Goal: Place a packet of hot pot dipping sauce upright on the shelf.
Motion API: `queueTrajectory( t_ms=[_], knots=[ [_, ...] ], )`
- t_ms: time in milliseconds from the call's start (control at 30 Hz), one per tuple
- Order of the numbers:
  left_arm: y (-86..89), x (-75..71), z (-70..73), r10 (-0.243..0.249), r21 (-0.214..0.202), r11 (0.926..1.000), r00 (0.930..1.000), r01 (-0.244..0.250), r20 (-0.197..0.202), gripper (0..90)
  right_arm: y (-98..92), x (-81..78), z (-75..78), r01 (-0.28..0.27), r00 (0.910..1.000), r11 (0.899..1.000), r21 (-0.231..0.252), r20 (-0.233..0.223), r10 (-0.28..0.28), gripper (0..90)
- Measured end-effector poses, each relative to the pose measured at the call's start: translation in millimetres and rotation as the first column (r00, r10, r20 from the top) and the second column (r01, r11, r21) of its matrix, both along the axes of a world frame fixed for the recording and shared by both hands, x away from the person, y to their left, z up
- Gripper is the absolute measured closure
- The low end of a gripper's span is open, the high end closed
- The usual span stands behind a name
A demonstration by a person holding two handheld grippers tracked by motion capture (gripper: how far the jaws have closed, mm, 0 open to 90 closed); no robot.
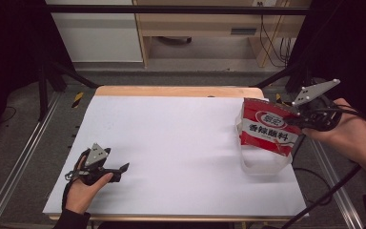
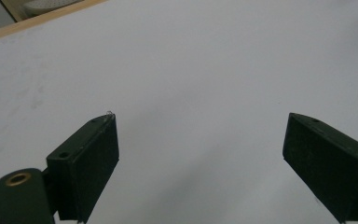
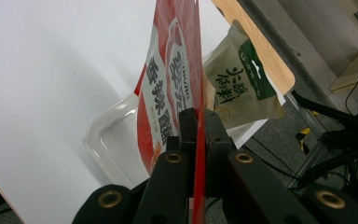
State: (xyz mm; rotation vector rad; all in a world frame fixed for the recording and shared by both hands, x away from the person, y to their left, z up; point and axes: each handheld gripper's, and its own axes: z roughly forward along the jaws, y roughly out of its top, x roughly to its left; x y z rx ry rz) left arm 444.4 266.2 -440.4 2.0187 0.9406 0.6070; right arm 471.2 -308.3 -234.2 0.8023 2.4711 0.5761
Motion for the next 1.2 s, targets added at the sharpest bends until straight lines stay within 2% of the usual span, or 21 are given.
queueTrajectory(
  t_ms=[300,333,633,1200],
  knots=[
    [-1.1,0.0,-0.4,-0.004,0.005,1.0,1.0,0.004,-0.001,10.6,-1.6,2.5,-13.2,0.007,0.9998,1.0,0.005,-0.02,-0.007,89.8],
    [-1.2,0.0,-0.4,-0.004,0.005,1.0,1.0,0.004,-0.001,10.5,-1.1,3.6,-19.2,0.009,0.9995,1.0,0.006,-0.029,-0.009,89.8],
    [-2.1,-0.2,-0.9,-0.007,0.006,1.0,1.0,0.007,-0.002,10.6,-4.5,6.0,-41.9,0.022,0.9977,0.999,0.024,-0.064,-0.02,89.7],
    [-2.9,-0.3,-1.1,-0.012,0.01,0.9999,0.9999,0.013,-0.006,10.7,-18.0,2.4,-46.9,0.048,0.9948,0.998,0.029,-0.092,-0.045,87.5]
  ],
)
